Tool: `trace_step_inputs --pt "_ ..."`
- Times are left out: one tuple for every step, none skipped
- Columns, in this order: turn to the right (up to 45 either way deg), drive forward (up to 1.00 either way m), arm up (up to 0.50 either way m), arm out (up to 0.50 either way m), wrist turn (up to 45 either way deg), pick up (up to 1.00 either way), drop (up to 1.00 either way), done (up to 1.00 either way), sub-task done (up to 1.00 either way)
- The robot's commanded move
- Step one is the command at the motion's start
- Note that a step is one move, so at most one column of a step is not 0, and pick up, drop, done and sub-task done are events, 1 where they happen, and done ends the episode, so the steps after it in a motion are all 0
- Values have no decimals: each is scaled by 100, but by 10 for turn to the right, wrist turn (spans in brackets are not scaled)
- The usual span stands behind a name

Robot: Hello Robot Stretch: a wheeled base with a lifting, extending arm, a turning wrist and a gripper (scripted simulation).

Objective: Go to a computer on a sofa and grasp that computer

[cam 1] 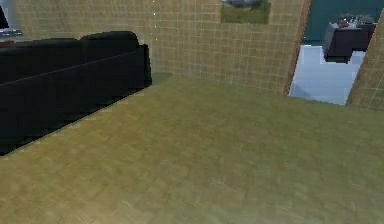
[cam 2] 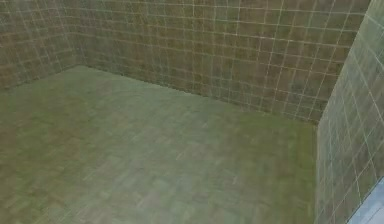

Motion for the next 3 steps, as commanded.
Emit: trace_step_inputs --pt "-450 0 0 0 0 0 0 0 0" --pt "-90 0 0 0 0 0 0 0 0" --pt "0 100 0 0 0 0 0 0 0"
